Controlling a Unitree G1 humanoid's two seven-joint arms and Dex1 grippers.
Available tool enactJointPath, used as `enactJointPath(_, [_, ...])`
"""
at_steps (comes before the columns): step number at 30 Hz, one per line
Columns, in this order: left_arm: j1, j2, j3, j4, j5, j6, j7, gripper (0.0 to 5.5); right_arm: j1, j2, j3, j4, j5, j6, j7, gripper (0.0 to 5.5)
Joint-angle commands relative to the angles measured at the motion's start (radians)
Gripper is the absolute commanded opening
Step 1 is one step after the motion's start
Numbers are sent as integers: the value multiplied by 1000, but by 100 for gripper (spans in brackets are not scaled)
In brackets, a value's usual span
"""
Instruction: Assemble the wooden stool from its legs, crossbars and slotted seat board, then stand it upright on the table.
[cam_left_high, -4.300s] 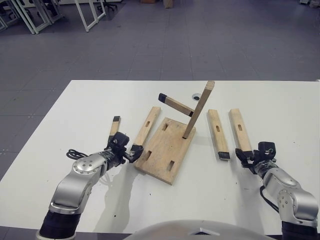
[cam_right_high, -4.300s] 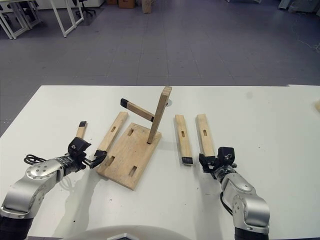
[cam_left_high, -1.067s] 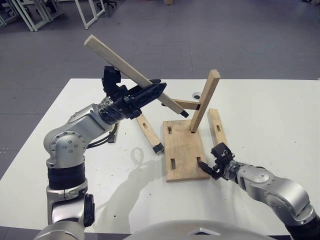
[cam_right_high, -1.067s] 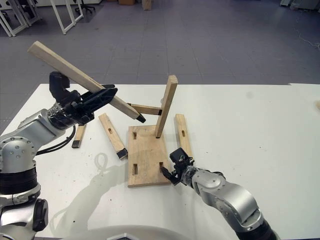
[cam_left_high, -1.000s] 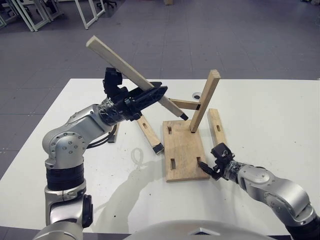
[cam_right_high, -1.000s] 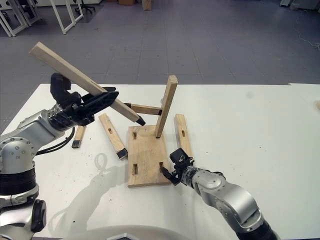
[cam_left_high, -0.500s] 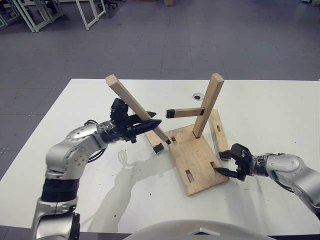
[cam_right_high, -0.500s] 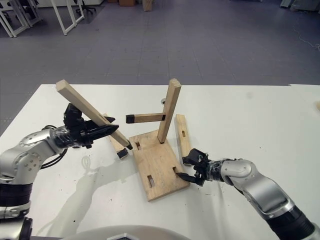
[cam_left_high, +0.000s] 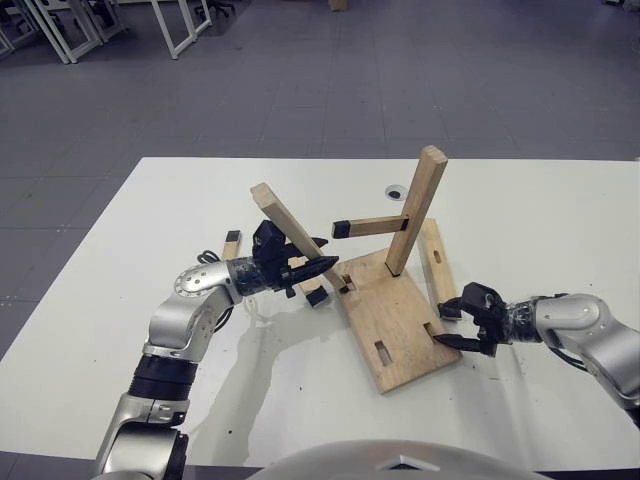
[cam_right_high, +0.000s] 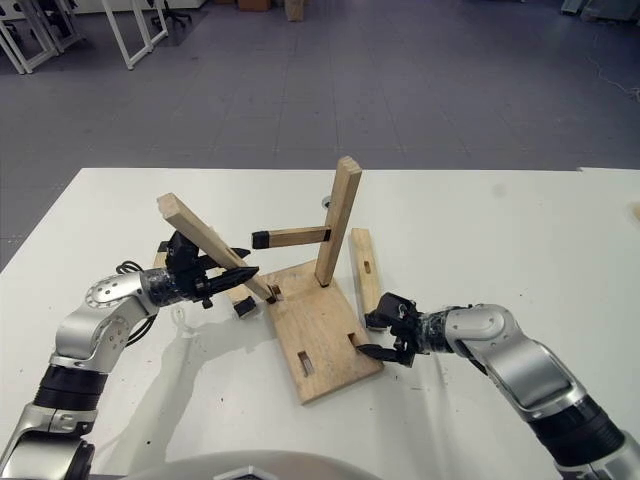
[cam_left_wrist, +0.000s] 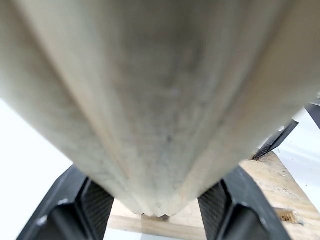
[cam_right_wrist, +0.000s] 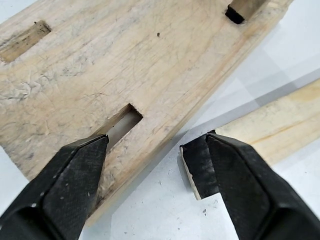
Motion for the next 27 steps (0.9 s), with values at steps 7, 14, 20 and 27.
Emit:
enactJointPath(7, [-51,3,-52,167,87,-65,-55,206,-33,24,0,1,-43,25,28,361])
enactJointPath(14, [-68,12,-75,213,102,-88,-86,206,-24,40,-5,-14,-51,37,19,361])
enactJointPath(20, [-114,56,-111,205,91,-1,-155,206,-12,59,-7,-35,-55,49,3,361])
enactJointPath(27, [-155,64,-122,193,91,77,-179,206,-6,79,-9,-41,-64,51,-7,361])
